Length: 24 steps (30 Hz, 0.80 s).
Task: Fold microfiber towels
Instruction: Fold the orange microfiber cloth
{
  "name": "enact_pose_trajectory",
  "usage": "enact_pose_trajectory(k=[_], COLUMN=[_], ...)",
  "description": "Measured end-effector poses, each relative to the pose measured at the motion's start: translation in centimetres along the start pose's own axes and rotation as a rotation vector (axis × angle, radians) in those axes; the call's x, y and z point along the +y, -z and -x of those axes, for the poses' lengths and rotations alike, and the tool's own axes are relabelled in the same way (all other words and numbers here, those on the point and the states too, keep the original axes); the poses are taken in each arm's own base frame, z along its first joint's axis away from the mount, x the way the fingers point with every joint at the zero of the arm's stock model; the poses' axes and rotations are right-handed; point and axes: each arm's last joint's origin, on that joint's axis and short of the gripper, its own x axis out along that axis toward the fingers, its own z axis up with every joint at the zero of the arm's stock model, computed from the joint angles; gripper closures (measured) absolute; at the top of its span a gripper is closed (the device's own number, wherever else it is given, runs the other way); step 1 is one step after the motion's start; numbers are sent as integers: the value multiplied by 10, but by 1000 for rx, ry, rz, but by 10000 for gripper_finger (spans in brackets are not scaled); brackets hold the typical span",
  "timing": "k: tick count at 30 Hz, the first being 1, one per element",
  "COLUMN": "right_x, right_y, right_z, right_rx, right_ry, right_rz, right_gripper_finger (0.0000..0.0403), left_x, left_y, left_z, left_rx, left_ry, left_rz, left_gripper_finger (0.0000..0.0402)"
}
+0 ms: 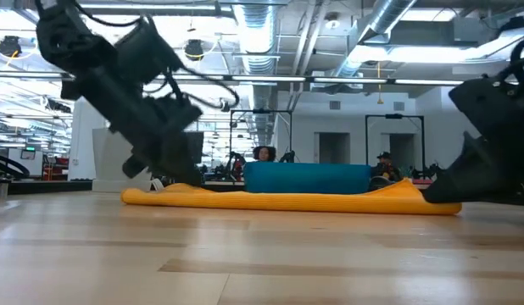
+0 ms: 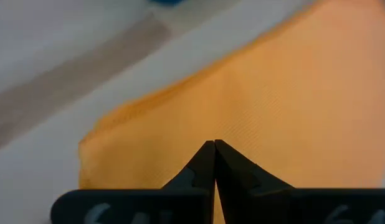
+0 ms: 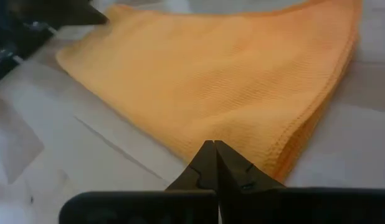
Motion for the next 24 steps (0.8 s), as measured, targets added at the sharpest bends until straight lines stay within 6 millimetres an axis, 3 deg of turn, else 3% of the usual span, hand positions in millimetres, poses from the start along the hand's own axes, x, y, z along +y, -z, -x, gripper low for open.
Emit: enact_pose_trajectory(k=[7,13,18,24], right_x=[8,17,35,60], right_y=[-1,-20,-51,-108], right_z=[8,22,44,75], right_rx=[68,67,-21,-92], right_ry=[2,-47,-160,-269], right_rz=[-5,-20,-25,169], right_gripper_finger=[388,378,365,370], left_x=[5,1,-4,-14], left_y=[19,19,10,-14], left_z=[-22,-22,-7,20], left_rx=[83,93,117,35], left_ry=[-31,29,125,250], left_rz=[70,87,100,127], left_gripper_finger=[401,401,401,401])
